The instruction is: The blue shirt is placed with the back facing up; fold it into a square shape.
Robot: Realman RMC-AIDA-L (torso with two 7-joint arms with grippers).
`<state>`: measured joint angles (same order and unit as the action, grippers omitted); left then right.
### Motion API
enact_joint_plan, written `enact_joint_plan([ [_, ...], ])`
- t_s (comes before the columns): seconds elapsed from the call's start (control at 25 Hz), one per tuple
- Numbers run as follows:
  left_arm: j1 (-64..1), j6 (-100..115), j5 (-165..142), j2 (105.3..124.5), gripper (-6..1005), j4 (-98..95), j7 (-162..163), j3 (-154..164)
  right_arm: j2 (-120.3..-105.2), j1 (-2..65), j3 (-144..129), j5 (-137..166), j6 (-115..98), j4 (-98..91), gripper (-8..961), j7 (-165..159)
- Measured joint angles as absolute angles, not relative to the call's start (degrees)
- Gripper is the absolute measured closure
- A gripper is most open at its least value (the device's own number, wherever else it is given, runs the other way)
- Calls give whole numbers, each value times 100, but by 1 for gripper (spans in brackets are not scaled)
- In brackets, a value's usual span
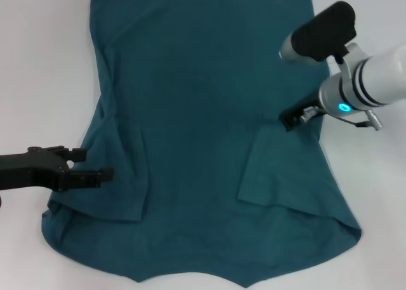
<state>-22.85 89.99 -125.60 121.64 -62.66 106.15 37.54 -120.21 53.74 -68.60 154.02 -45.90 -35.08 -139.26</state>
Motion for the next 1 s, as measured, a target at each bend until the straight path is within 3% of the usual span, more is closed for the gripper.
enact_joint_plan([
  [0.28,-2165,9014,-12562,12126,84,-6475,11110,3594,-11991,5382,-6864,15155,-4738,-3794,953,-13875],
  [0.56,-1718,8994,-12858,12114,84,-7310,12598,3561,-11979,4821,-6832,15169,-5632,-5188,954,-13897],
  [0.84,-1653,8654,-13859,12402,83,-7627,12433,3637,-11972,4581,-6817,15191,-6056,-5744,950,-13904],
  [1.0,-1608,8381,-14099,12423,82,-7486,12277,3791,-11973,4480,-6811,15199,-6261,-5925,948,-13922],
])
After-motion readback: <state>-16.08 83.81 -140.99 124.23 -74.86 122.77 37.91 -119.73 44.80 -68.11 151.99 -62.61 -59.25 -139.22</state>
